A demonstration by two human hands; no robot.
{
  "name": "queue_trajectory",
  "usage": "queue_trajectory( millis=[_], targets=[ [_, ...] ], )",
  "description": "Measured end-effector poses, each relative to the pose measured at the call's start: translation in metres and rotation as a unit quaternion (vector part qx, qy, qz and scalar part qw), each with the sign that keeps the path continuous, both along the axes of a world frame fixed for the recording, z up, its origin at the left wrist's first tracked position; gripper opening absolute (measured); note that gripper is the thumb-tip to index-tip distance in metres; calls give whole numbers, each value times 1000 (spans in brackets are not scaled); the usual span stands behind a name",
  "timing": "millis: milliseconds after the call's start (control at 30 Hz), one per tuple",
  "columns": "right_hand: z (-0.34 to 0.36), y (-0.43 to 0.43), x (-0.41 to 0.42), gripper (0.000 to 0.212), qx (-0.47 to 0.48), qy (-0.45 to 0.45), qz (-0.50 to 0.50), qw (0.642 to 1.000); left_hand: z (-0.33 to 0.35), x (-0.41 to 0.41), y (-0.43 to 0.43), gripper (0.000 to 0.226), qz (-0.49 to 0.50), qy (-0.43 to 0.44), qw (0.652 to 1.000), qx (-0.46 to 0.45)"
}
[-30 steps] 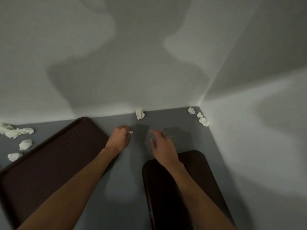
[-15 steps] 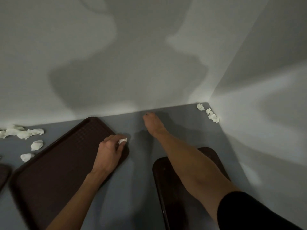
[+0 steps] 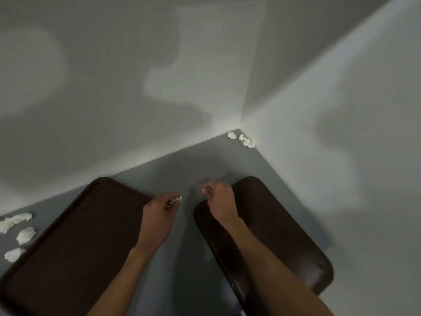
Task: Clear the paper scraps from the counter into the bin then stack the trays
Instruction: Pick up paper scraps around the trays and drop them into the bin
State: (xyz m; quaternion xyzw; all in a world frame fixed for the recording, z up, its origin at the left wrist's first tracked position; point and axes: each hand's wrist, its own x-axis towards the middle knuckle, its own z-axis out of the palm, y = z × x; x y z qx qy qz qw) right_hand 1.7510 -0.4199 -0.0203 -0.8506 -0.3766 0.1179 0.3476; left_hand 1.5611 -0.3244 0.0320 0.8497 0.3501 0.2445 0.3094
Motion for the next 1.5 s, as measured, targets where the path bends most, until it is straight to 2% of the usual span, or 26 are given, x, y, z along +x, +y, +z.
queue_trajectory(
  millis=[200, 333, 600, 767, 933, 1100, 1233, 1367, 1500],
  targets=[
    [47, -146, -59, 11, 102, 79, -142, 981, 15, 12, -67, 12, -107, -8, 993, -49],
    [68, -243, -99, 13, 133, 72, -252, 956, 27, 23, -136, 17, -202, -13, 977, -64],
    [67, -453, -173, 16, 206, 68, -460, 861, 25, 44, -332, 23, -393, 13, 915, -88],
    [38, -587, -224, 15, 188, 52, -566, 801, -2, 33, -478, 18, -453, 37, 882, -123],
    [-25, -704, -260, 17, 183, 126, -604, 765, -62, 11, -614, 17, -464, 93, 862, -182],
    [-98, -787, -289, 13, 134, 173, -622, 752, -132, -16, -712, 17, -479, 164, 842, -187],
    [-178, -823, -306, 12, 88, 218, -637, 734, -203, -29, -750, 18, -473, 232, 831, -180],
    [-268, -846, -310, 11, 57, 251, -652, 713, -301, -36, -775, 14, -461, 310, 815, -167],
    [-359, -856, -311, 14, 26, 275, -643, 714, -407, -46, -790, 9, -439, 385, 795, -165]
  ],
)
